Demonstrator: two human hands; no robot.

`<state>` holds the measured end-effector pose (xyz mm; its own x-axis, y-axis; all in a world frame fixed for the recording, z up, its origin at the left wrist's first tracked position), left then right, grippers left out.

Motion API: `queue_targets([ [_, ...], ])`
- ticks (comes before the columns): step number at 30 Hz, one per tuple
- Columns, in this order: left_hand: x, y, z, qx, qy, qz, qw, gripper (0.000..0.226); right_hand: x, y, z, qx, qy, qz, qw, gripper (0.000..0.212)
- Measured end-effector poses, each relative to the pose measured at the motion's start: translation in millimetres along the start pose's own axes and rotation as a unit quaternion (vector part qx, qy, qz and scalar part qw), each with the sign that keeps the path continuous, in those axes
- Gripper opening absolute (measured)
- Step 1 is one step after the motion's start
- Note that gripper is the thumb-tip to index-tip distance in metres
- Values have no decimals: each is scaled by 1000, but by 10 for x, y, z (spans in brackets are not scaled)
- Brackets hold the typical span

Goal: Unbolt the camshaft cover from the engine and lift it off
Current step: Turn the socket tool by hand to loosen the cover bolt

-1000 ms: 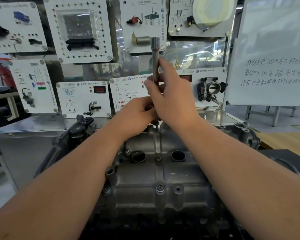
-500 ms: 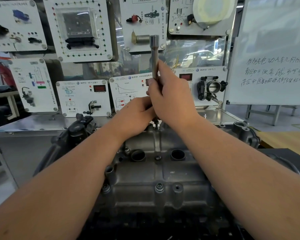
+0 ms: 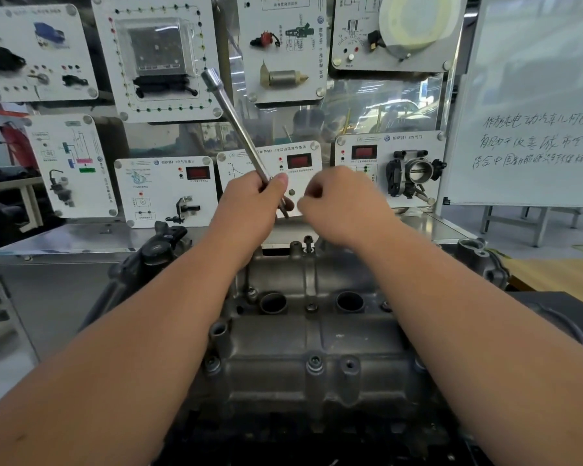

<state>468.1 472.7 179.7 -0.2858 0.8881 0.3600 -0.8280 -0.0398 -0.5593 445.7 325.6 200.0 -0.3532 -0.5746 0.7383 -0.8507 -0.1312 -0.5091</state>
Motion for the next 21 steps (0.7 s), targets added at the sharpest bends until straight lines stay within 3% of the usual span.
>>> queue_targets([
  [2,9,-14,-40,13,-10,5,1000,31,-34,45,-15,7,48,-68,996,15],
  [8,-23,-38,-64,23,-38,-3,999,29,-85,119,-50,47,161,-140,976,24],
  [21,-34,-50,-104,27,-35,-5,999,36,-34,113,-41,70,132,-108,983,19],
])
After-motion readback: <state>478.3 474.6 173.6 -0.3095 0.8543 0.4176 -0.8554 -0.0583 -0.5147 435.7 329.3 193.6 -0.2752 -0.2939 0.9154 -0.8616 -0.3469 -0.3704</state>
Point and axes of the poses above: each hand's wrist, its own y-axis away from the middle knuckle, its own x-axis out of the back of the hand, z = x × y, the point moved 4 cm from there along -y, towards the middle knuckle, and after that the axes turned 5 degrees about -z, right-handed, at the moved point
